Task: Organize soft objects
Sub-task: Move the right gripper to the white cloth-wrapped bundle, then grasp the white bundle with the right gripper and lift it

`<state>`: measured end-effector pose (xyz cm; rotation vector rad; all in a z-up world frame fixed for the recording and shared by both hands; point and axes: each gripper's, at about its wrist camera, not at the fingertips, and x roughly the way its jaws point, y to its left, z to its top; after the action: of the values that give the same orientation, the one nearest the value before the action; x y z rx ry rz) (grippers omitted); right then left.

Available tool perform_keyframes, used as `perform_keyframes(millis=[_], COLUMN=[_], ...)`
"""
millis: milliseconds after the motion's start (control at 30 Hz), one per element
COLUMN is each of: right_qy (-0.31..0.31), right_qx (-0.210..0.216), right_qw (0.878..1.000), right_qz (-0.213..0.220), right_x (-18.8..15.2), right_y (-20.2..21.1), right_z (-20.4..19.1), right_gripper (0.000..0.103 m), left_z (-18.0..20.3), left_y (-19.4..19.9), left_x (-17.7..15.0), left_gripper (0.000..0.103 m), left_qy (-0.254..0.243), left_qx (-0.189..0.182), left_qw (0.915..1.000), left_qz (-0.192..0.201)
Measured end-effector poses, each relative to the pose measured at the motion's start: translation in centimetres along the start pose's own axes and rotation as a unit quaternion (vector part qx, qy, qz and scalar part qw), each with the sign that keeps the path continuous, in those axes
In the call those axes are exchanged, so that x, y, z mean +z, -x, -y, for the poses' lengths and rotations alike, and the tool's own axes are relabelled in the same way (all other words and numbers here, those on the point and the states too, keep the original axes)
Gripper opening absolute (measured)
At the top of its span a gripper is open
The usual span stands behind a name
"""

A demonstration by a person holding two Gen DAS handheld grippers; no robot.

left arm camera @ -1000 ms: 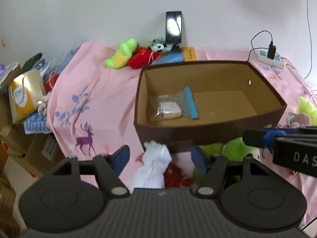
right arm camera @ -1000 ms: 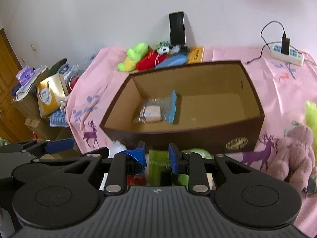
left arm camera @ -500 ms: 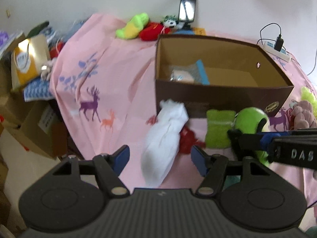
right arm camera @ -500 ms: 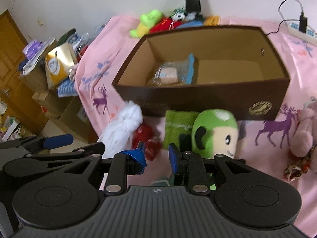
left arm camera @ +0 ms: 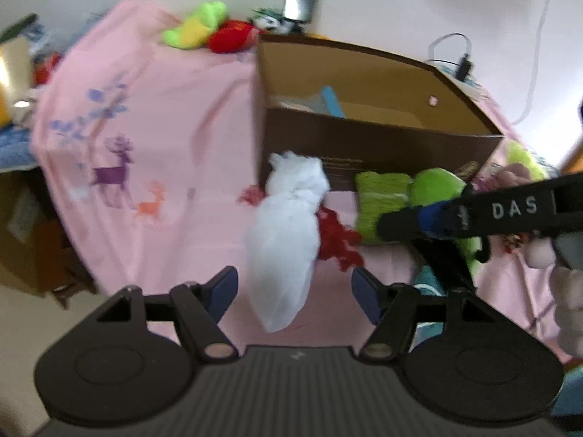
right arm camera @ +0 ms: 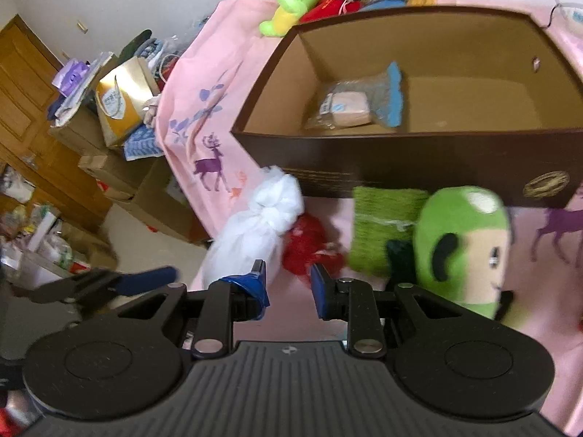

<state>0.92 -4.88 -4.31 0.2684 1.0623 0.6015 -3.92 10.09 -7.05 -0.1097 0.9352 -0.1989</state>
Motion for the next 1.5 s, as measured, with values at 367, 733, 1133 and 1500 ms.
perform_keyframes(millis=[367, 733, 1133, 1500], right_qy=[-0.047, -0.074, -0.08, -0.045], right_qx=[0.035, 0.059, 0.065, 0.114], right_qw=[0.998, 0.992, 0.987, 0.988], right_qz=[-0.027, -0.081, -0.121, -0.09], right_x=[0.5, 1.1, 1.4, 1.7], right_y=[-2.3, -5.3, -6.4, -3.6], right_z=[-0.1, -0.2, 0.0, -0.9], right_gripper=[0.01, 0.014, 0.015, 0.014], left_z=[-1.7, -2.6, -2.3, -2.1], left_y=[-4.4, -5.4, -4.9, -0.5], left_x=[1.0, 1.2, 0.7, 1.7], left_gripper=[0.069, 0.044, 0.018, 0.018], left_qy=[-0.043, -0.03, -0.027, -0.038], left_qx=[-0.024, -0.053, -0.057, -0.079], left_qw=[0.998, 0.9972, 0.997, 0.996], left_qz=[-0.04, -0.044, -0.046, -0.017])
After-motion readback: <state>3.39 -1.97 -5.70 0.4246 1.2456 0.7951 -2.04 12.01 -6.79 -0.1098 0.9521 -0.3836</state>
